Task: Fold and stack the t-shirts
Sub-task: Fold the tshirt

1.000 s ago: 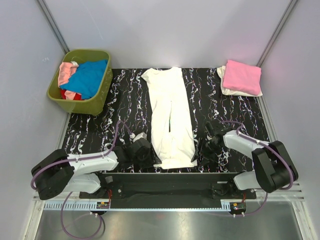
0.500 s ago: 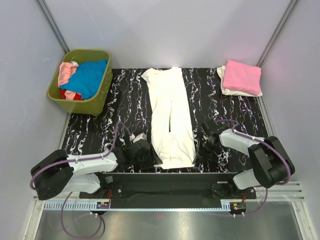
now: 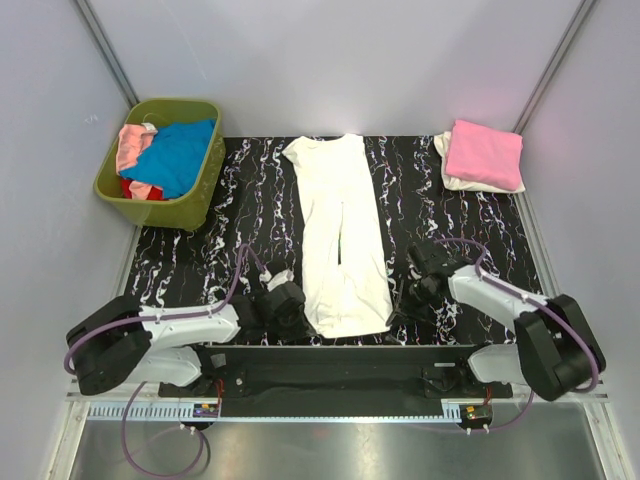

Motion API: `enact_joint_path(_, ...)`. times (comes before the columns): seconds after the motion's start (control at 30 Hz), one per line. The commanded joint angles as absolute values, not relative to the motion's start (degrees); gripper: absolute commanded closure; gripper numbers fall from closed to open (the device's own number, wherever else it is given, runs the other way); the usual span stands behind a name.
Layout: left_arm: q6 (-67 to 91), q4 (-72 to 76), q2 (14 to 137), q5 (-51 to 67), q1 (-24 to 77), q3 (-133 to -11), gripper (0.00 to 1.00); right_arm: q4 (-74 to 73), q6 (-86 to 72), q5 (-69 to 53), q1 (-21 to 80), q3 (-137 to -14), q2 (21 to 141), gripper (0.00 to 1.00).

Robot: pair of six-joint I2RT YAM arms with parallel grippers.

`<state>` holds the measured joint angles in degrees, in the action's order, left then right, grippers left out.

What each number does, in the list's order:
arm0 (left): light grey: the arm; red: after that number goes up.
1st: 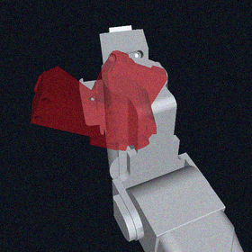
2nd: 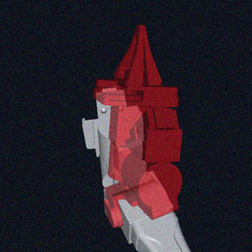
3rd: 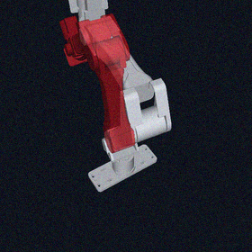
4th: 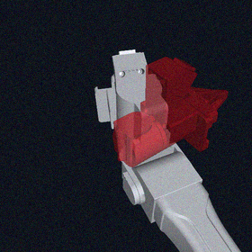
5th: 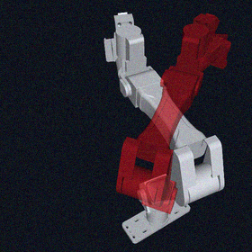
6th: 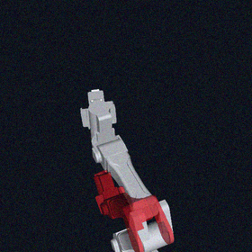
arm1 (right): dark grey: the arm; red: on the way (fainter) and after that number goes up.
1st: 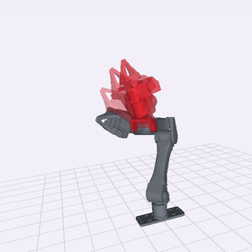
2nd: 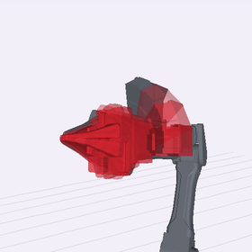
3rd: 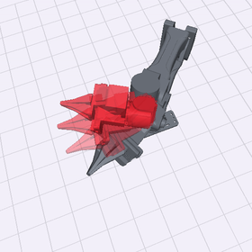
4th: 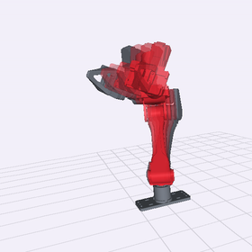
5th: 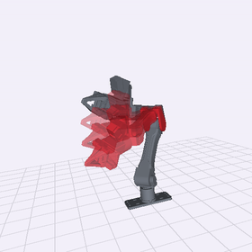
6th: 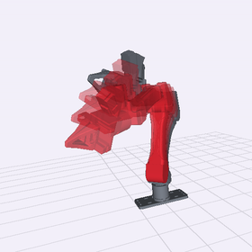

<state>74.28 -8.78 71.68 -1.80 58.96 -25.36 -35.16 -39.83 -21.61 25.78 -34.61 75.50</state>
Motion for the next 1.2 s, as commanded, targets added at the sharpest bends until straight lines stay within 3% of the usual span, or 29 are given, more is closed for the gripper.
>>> enact_joint_path(0.0,73.65,-20.18,67.0,-6.15,60.55,-27.59,1.0,-37.87,-43.24,-21.8,26.98,-33.14,68.83,1.0)
enact_joint_path(0.2,73.74,-32.68,59.42,-7.91,61.17,-33.12,1.0,-43.5,-46.76,-21.97,28.83,-33.92,59.95,1.0)
enact_joint_path(0.4,69.79,-41.74,59.23,-10.28,59.68,-43.93,1.0,-45.53,-46.15,-21.1,28.74,-40.68,60.73,1.0)
enact_joint_path(0.73,50.48,-43.94,69.16,-4.22,44.04,-57.38,0.99,-47.02,-37.1,-13.27,25.15,-64.23,76.71,1.0)
enact_joint_path(1.17,33.67,-45.61,94.72,-0.35,29.81,-82.52,1.0,-49.92,-29.09,-13.71,17.49,-94.71,105.28,1.0)
